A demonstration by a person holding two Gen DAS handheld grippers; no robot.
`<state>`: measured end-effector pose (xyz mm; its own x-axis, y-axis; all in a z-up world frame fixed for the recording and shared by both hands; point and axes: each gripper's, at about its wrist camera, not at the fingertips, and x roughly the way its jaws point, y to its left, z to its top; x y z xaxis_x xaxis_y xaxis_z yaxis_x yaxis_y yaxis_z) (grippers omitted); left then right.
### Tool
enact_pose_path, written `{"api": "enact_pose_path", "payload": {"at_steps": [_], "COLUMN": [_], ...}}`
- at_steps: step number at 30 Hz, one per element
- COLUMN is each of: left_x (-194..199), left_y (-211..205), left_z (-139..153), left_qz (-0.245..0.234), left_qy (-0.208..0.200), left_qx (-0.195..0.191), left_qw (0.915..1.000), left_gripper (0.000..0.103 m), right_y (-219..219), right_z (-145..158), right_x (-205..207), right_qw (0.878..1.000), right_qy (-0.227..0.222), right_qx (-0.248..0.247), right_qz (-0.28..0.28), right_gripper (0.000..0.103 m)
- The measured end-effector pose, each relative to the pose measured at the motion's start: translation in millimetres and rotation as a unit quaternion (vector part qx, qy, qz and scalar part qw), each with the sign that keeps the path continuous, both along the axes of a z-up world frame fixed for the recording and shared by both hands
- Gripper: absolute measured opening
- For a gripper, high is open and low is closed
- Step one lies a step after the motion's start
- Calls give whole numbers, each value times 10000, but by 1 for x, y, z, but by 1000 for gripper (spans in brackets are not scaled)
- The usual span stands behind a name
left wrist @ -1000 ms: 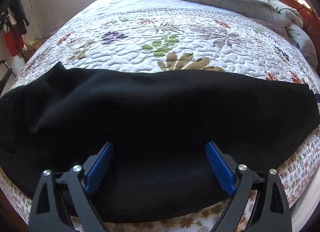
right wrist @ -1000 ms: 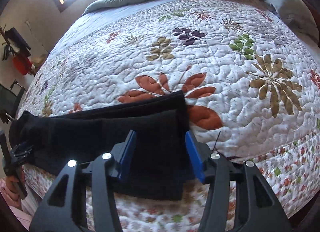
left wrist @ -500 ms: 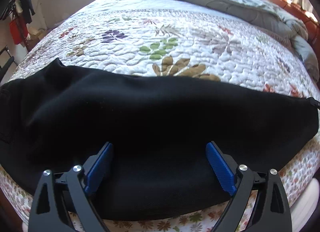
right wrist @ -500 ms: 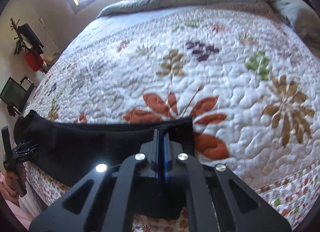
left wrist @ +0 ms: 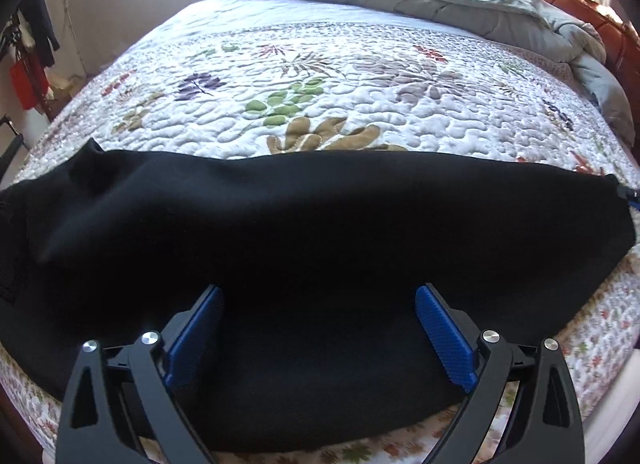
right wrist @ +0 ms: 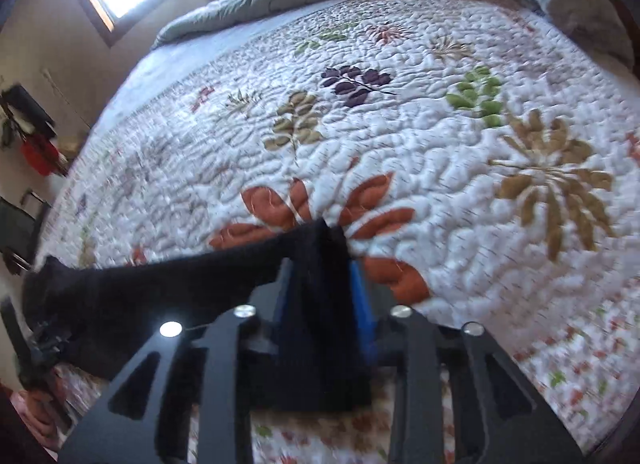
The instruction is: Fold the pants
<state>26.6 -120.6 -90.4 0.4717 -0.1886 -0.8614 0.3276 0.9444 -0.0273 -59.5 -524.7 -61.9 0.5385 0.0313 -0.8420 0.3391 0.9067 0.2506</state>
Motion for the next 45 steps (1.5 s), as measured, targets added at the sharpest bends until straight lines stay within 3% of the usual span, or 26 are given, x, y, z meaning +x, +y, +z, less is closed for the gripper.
{"api": "enact_pose_path", "payload": {"at_steps": [2, 7, 11, 19, 21, 22, 23, 25, 28, 31, 33, 34, 36, 38, 40, 42, 44, 45], "left_x": [-2, -7, -9, -10, -11, -11, -11, -11, -12, -15, -12, -9, -12, -17, -18, -19, -22, -24], "left_y": [-2, -14, -15, -4, -1, 1, 3, 6, 13, 13, 11, 10, 4, -1, 8, 25, 46, 62], "left_z": [2, -2, -1, 0, 0, 0, 1, 2, 10, 16, 8, -4, -12, -10, -2, 8, 20, 28], "left_qz": [-13, -77, -113, -3, 38, 59, 70, 132, 267, 266, 201, 141, -60, -233, -160, 86, 329, 458], "left_qy": [100, 281, 307, 403, 439, 444, 437, 401, 241, -14, 79, 285, 182, 105, 243, 441, 590, 658], "left_qx": [-137, -234, -238, -370, -425, -433, -427, -411, -503, -521, -489, -478, -209, -19, -233, -496, -717, -864], "left_qw": [9999, 9993, 9992, 9985, 9981, 9981, 9981, 9983, 9981, 9983, 9986, 9984, 9996, 9997, 9993, 9978, 9951, 9930], "left_gripper": [97, 97, 97, 97, 97, 97, 97, 97, 97, 97, 97, 97, 98, 99, 99, 99, 99, 99], "right_y": [9, 25, 22, 14, 10, 9, 9, 4, 6, 1, -3, -4, -3, 4, 8, 13, 23, 25], "right_z": [7, -7, -25, -42, -51, -51, -50, -42, 0, 34, 27, 10, -24, -40, -31, -19, 1, 7], "right_x": [-18, -58, -77, -71, -62, -60, -59, -60, -62, -72, -72, -68, -65, -68, -71, -74, -80, -80], "right_qw": [10000, 9973, 9908, 9750, 9708, 9698, 9678, 9531, 9629, 9634, 9736, 9803, 9815, 9807, 9819, 9838, 9885, 9892], "right_qy": [75, 261, 333, -208, -340, -450, -546, -949, -1342, -1626, -1206, -711, 23, 77, 67, 110, 148, 157], "right_qx": [-29, 647, 1117, 2053, 2199, 2215, 2286, 2733, 2252, 2008, 1685, 1492, 1502, 1478, 1365, 1203, 753, 603], "right_qz": [2, -248, -680, -821, -892, -921, -897, -889, -640, -713, -960, -1085, -1189, -1280, -1313, -1321, -1303, -1327], "right_gripper": [37, 53, 54, 58, 53, 44, 9, 9, 9, 9, 8, 8, 9, 10, 17, 33, 38, 47]}}
